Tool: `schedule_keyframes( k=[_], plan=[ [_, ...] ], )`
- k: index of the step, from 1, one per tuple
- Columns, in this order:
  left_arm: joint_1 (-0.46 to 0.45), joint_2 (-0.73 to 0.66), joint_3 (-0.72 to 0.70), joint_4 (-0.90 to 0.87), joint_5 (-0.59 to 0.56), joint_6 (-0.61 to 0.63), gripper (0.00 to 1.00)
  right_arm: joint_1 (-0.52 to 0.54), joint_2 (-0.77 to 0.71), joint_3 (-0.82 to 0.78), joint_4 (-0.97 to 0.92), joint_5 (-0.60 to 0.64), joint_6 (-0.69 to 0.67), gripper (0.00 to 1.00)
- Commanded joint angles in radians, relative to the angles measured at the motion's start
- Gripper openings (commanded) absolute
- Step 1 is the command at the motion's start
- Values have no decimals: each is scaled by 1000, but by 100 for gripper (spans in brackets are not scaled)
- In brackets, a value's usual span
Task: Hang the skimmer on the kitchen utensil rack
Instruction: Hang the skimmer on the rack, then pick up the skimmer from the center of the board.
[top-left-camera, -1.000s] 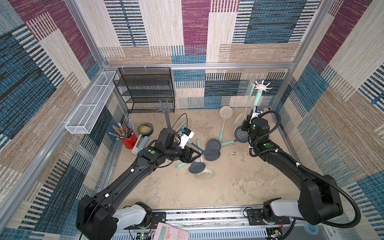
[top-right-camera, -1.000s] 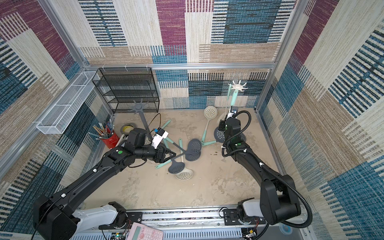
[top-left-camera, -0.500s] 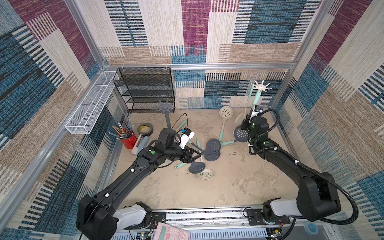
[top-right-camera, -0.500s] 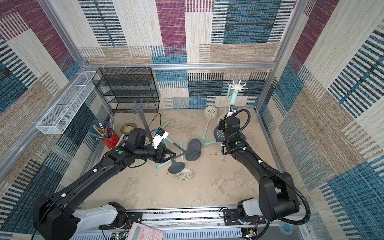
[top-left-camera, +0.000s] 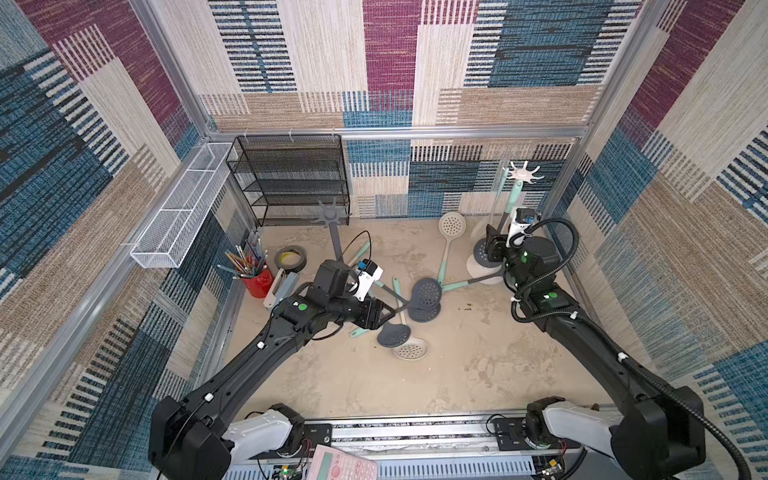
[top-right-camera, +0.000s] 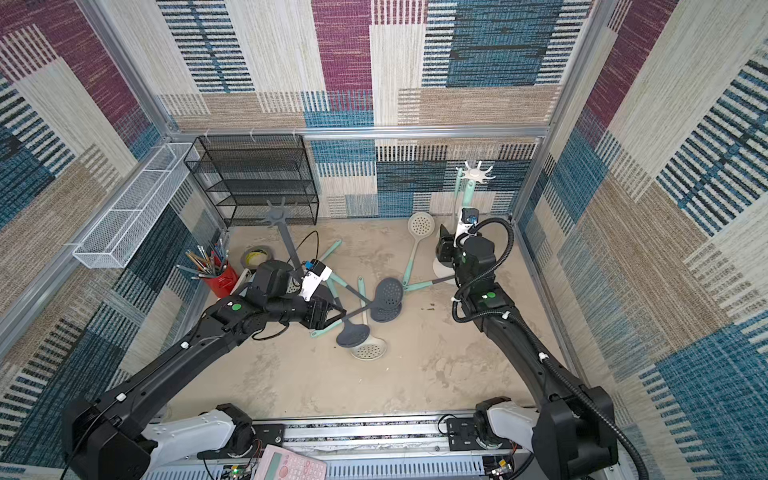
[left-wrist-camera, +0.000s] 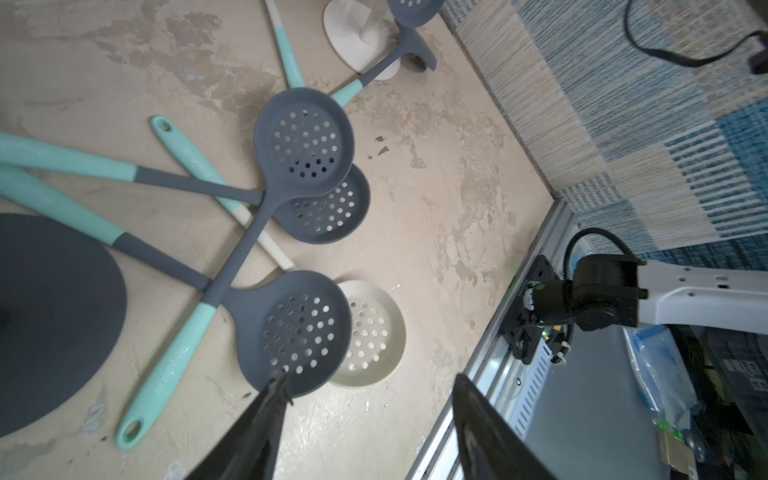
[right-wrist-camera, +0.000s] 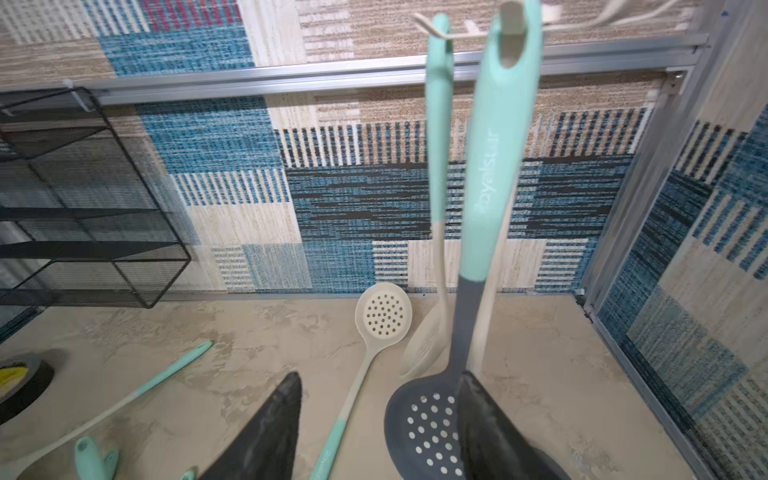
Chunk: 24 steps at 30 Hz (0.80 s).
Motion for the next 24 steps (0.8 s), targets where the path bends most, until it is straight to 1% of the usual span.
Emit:
schedule_keyframes(
  k=[1,4,8,13,16,19,21,24],
  plan=[
    [1,-4,-25,-40,-56,-27,65,59,-15,-15,-53,-40,-16,61],
    [1,-3,-45,-50,-69,-48,65,139,-6,-29,-79,-53,-41,61],
    [2,-12,-68,-55,-80,-81,65,203,36,-46,-104,-127,-80,61],
    [1,-15,-99,-61,-87,-120,65,236,110,-42,-137,-246,-113,61],
    [2,-23,-114,-64,-99,-138,65,252,151,-49,-128,-336,-161,61],
    [2,-31,-125,-69,-103,-157,65,267,202,-35,-143,-433,-249,60],
    [3,-32,-128,-79,-111,-171,65,276,239,-17,-165,-503,-332,60],
    [3,-33,-132,-98,-119,-178,65,298,283,4,-186,-549,-449,59]
  ],
)
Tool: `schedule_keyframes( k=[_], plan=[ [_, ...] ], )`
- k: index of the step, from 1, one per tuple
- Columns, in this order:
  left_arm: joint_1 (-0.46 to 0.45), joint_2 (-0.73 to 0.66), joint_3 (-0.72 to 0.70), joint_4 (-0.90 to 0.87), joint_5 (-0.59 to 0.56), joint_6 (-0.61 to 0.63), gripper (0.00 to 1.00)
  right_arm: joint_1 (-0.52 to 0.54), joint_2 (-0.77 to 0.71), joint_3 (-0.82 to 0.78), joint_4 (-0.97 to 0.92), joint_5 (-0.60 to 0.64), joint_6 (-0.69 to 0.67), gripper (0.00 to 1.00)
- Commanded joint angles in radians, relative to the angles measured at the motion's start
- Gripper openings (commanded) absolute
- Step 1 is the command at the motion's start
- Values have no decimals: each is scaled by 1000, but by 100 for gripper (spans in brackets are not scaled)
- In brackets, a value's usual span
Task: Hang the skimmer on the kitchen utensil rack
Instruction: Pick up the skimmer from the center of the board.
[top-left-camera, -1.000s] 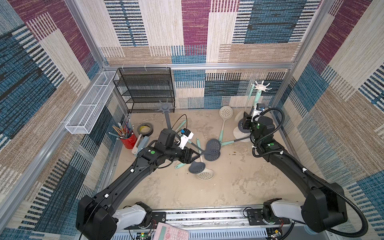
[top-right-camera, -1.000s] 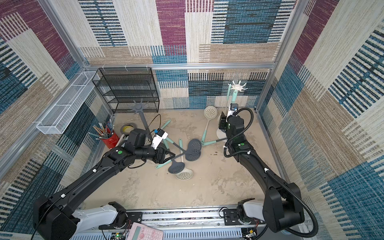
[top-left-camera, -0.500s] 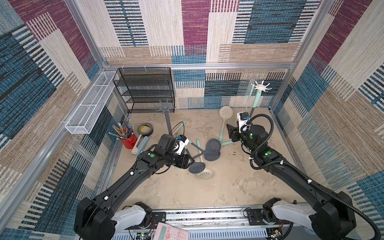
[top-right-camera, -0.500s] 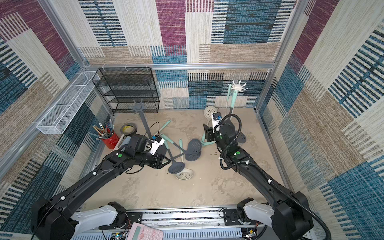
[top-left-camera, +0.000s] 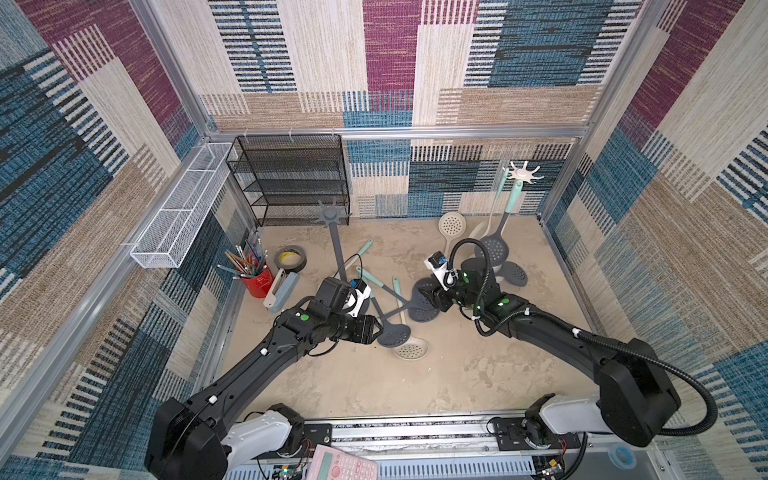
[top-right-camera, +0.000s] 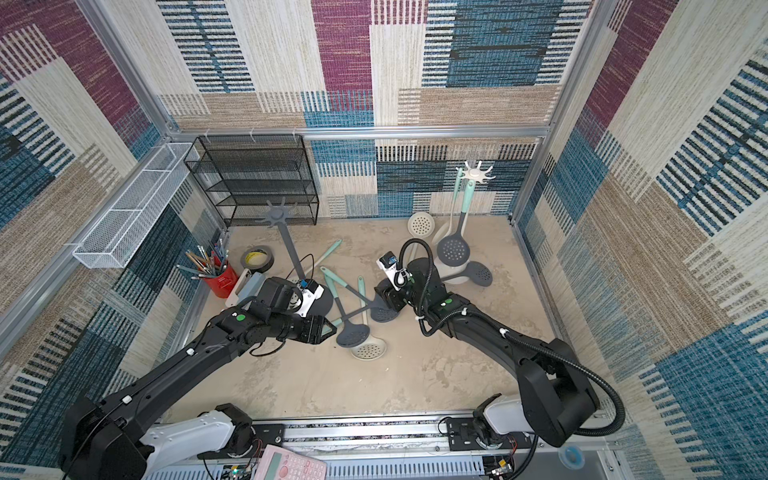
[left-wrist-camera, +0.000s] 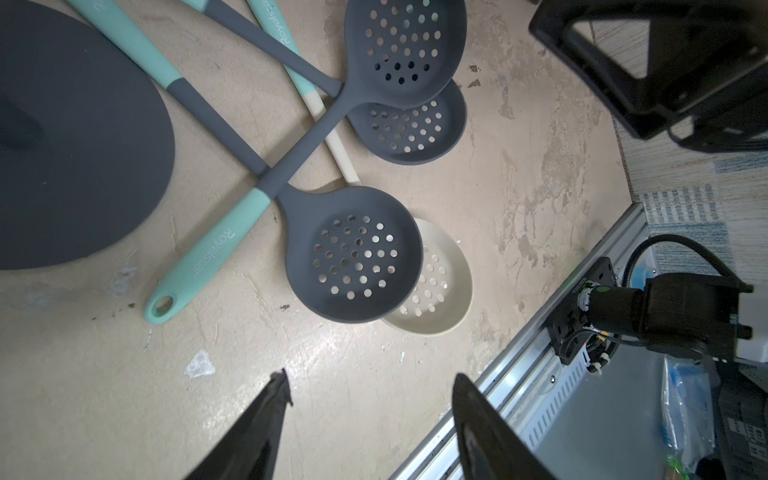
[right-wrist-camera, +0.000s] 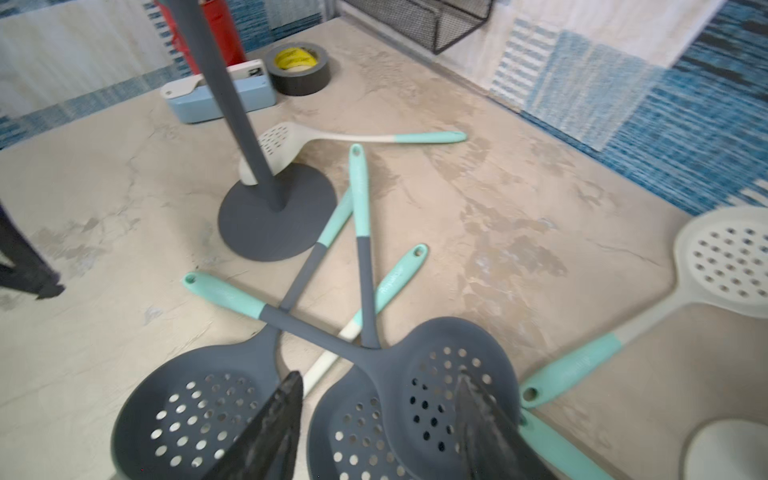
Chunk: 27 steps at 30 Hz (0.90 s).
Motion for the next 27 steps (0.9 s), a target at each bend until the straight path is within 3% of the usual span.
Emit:
schedule_keyframes(
  k=[1,16,27],
  plan=[
    [1,-7,-8,-35,-24,-49,65,17,43,29,-23,-124,-192,59],
    [49,-10,-59,-38,19,-101,64,64,368,292,-270,-156,-546,56],
    [92,-29,-112,3,50,-194,63,80,496,402,-345,-153,-624,54]
  ],
)
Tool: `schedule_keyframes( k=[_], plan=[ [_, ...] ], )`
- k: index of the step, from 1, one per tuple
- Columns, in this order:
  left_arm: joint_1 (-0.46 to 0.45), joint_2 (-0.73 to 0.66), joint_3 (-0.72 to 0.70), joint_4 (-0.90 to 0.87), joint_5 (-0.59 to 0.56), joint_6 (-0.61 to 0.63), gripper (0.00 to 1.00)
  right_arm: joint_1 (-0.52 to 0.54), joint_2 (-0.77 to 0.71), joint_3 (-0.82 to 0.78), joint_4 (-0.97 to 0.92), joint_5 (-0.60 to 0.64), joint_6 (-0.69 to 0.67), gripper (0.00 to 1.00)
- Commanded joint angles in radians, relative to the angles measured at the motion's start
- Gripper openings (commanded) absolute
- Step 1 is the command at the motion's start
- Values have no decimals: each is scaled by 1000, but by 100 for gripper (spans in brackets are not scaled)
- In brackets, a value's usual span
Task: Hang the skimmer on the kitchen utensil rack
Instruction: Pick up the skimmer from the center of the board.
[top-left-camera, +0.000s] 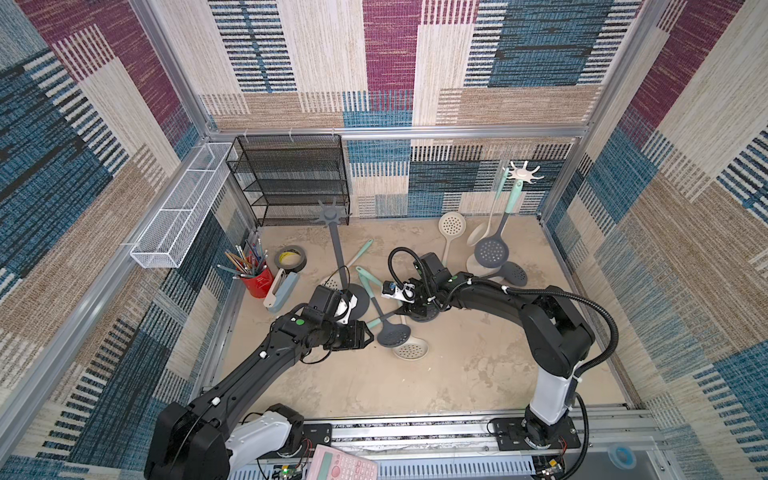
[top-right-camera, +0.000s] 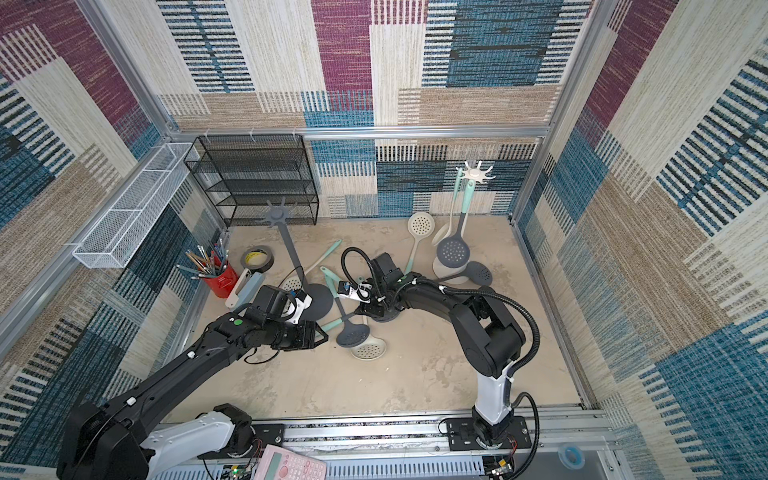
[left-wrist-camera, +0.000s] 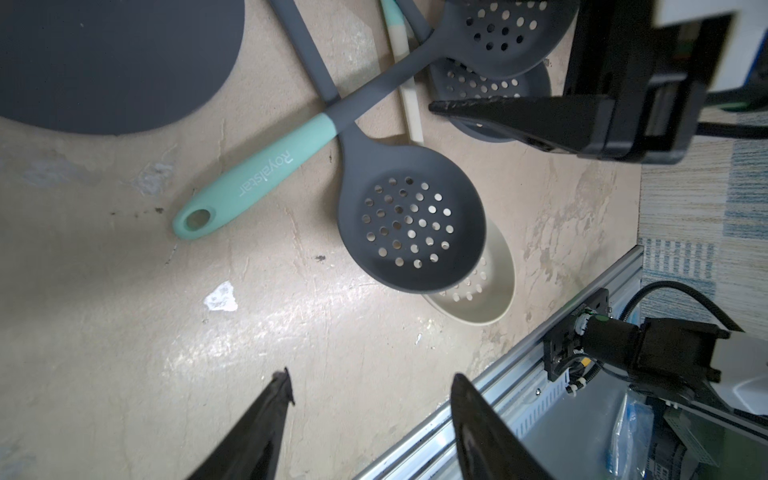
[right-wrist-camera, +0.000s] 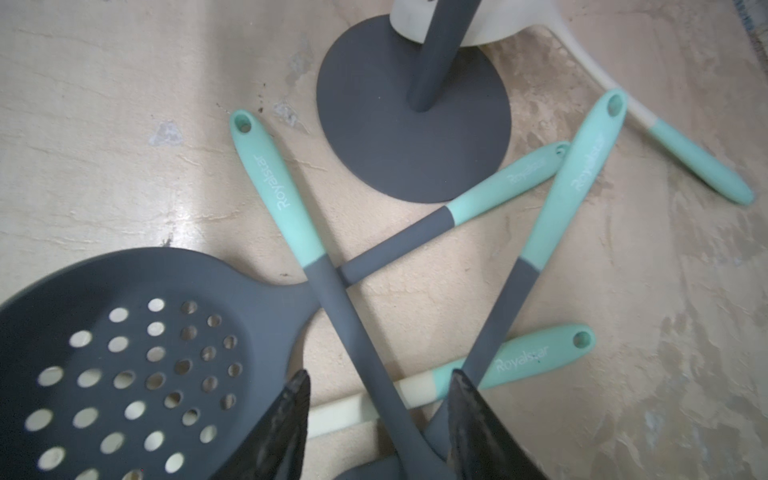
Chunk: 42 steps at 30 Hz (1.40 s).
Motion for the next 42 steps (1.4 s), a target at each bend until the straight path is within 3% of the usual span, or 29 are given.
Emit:
schedule_keyframes(
  k=[1,10,32,39,42],
  plan=[
    [12,-4,-11,26,17,-56,63,4,30,32,-41,-11,-47,54],
    [46,-22,-62,136,46,-172,62,22,101,120,-125,15,-67,52],
    [137,-87,-69,133,33,-192,61,47,201,172,-162,88,-89,44],
    [146,-116,-49,117,17,-161,61,58,212,172,-146,132,-93,27],
    [146,-150,-44,115,0,-151,61,64,201,168,-138,146,-96,26]
  ],
)
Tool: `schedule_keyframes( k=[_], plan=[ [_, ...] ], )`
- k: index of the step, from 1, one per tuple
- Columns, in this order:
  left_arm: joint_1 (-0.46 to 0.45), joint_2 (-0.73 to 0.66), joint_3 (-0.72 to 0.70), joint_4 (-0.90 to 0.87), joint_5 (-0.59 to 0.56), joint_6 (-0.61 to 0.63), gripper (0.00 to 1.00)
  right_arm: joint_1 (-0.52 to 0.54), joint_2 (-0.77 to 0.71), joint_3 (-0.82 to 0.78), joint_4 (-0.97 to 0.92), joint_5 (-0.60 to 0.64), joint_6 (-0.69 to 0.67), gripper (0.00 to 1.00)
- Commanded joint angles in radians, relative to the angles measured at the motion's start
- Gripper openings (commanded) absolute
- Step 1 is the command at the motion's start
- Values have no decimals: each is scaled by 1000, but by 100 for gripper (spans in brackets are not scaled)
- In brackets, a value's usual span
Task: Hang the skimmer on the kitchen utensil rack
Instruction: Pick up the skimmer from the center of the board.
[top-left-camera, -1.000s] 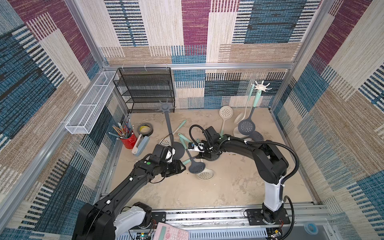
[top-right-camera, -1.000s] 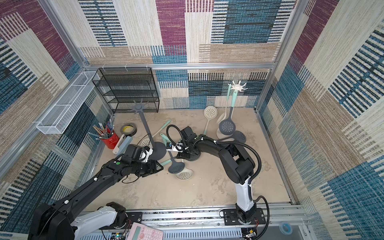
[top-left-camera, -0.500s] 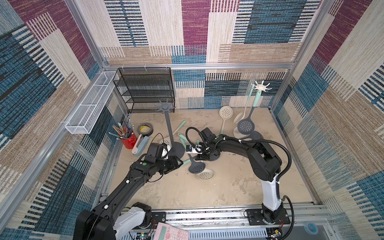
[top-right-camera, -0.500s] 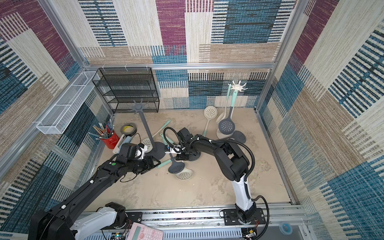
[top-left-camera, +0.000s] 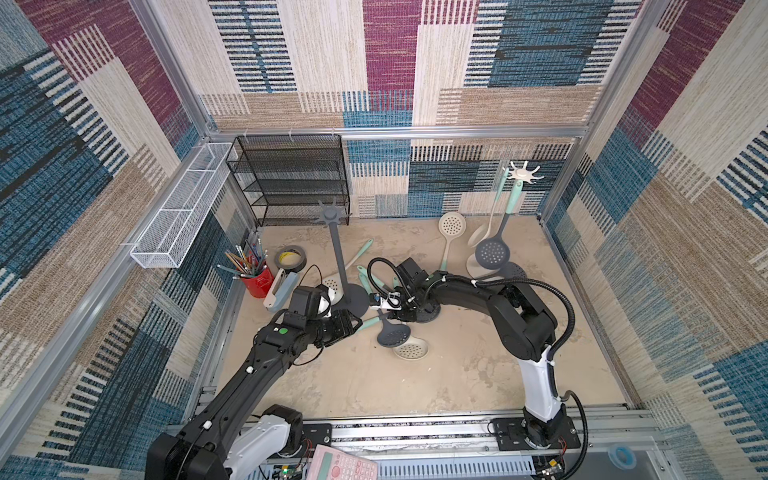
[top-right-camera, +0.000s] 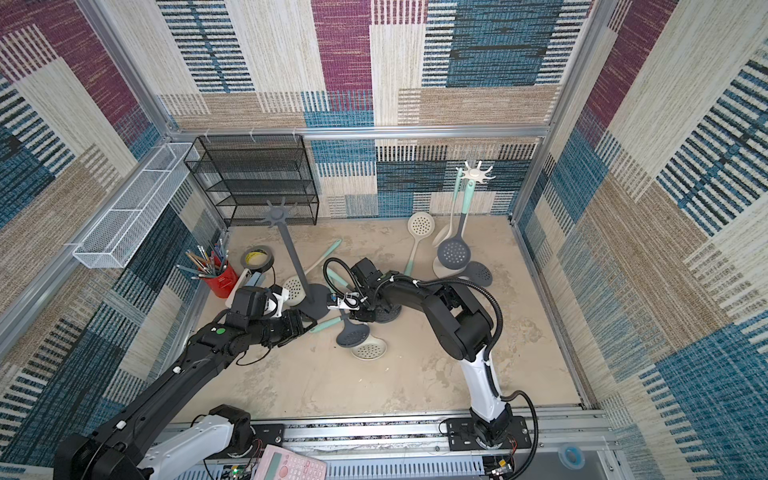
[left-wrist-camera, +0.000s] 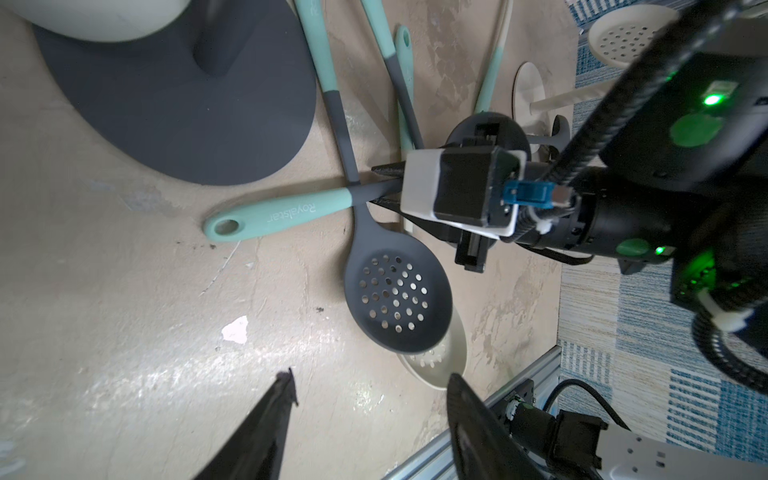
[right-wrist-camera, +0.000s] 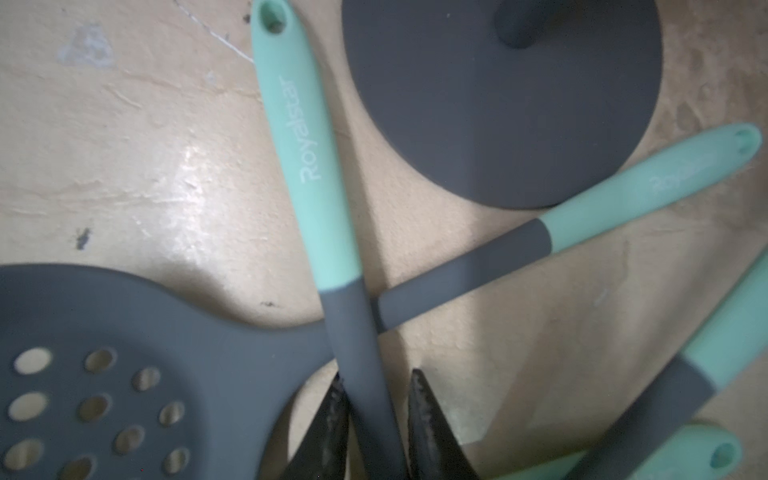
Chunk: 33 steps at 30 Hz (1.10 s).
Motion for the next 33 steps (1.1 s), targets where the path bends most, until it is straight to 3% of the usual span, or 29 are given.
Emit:
schedule_keyframes(
  k=[1,7,13,21,33],
  plan=[
    [4,-33,10,-8,-25,33,61,4,-5,-8,-2,58,-10,24],
    [4,-63,24,-26,-28,65,61,6,-49,-30,20,66,-6,14],
    [5,-82,27,-31,-34,75,61,8,-120,-65,57,66,8,10],
    [5,-105,21,-3,-20,61,61,9,-239,-164,149,54,58,9],
    [1,-112,-15,184,64,-44,57,9,-470,-403,394,80,201,7]
  ],
)
